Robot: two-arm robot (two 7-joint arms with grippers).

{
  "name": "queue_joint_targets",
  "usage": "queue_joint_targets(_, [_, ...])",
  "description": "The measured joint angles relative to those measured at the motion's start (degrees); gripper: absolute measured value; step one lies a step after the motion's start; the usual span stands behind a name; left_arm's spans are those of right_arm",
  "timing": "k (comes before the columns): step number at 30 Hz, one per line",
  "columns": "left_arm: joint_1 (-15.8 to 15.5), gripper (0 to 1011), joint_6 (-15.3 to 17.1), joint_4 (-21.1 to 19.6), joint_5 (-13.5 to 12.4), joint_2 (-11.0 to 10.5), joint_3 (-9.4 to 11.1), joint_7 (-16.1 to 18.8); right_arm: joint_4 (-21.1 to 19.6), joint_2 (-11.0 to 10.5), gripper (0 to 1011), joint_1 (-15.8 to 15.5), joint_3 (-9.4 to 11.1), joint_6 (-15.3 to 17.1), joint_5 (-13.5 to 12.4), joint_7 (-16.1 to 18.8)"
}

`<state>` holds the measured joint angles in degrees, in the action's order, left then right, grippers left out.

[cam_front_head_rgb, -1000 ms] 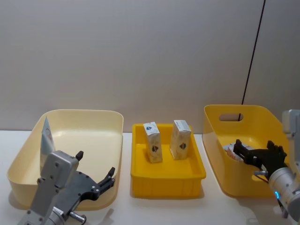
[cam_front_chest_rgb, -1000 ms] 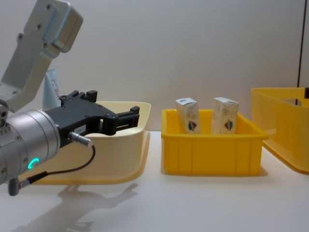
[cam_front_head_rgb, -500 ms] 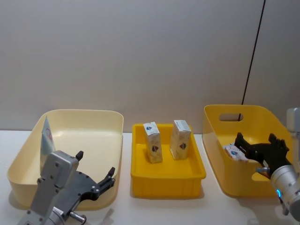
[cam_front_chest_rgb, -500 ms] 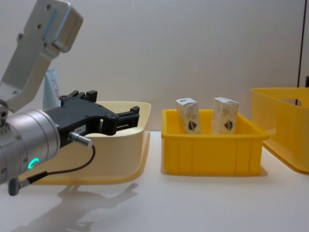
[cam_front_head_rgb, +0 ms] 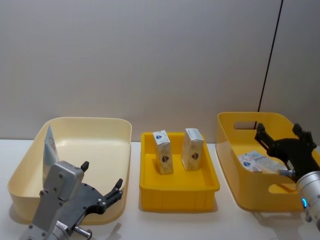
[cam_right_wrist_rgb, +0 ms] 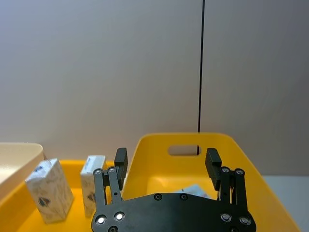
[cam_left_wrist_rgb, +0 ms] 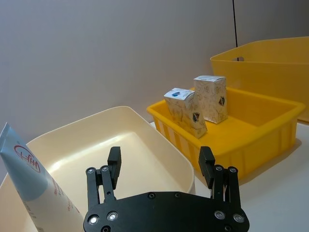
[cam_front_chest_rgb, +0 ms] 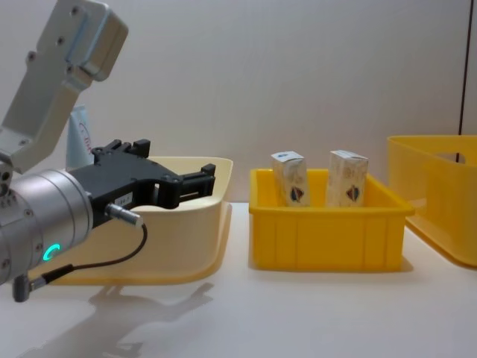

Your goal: Bimanual collaborative sorting of washing and personal care products

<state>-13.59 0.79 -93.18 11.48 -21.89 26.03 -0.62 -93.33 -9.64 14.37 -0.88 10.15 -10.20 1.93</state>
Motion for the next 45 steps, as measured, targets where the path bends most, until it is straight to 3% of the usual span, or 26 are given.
queue_joint_targets(7, [0.0, 1003, 0.0, 0.0, 0.0, -0.01, 0.0, 0.0, -1.06, -0.03, 1001, -0.72, 0.57, -4.71, -0.58, 1.82])
queue_joint_targets(15, [0.0, 1003, 0.0, 0.0, 0.0, 0.0, 0.0, 0.0, -1.4, -0.55, 1001, -1.48, -0.07, -4.83, -0.88, 1.82])
queue_joint_targets(23, [0.0, 1003, 0.0, 0.0, 0.0, 0.0, 0.0, 0.0, -2.96, -2.68, 1001, -4.68, -2.92, -5.62, -2.15, 1.82])
queue_joint_targets(37, [0.0, 1003, 0.0, 0.0, 0.0, 0.0, 0.0, 0.0, -6.75, -8.04, 1001, -12.7, -9.92, -7.63, -5.27, 1.85])
queue_joint_targets(45, [0.0, 1003, 0.0, 0.0, 0.0, 0.0, 0.0, 0.0, -7.8, -9.52, 1001, -14.92, -11.85, -8.18, -6.2, 1.89])
